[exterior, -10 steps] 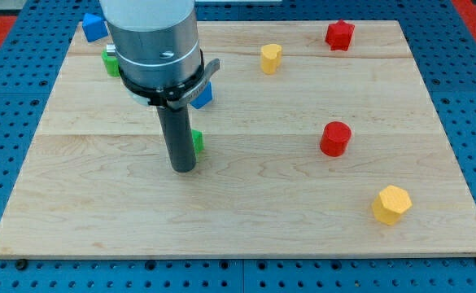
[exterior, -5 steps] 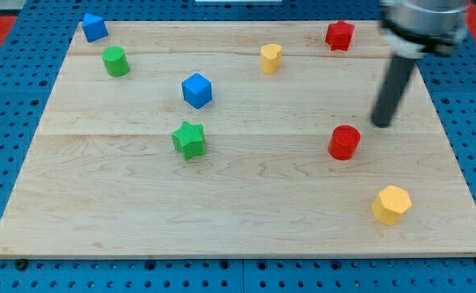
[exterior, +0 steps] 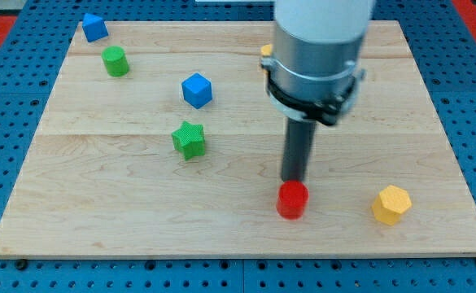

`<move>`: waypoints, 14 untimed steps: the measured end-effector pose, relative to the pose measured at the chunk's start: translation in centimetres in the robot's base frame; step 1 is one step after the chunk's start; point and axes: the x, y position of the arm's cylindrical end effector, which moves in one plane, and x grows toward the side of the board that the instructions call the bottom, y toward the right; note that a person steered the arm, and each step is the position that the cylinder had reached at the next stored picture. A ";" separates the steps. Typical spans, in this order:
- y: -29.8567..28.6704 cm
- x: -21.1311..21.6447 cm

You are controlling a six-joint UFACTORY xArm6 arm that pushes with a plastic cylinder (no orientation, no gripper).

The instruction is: Move red circle to the bottom of green star

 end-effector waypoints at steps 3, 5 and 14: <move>0.7 3.7; -6.8 8.0; -16.7 5.8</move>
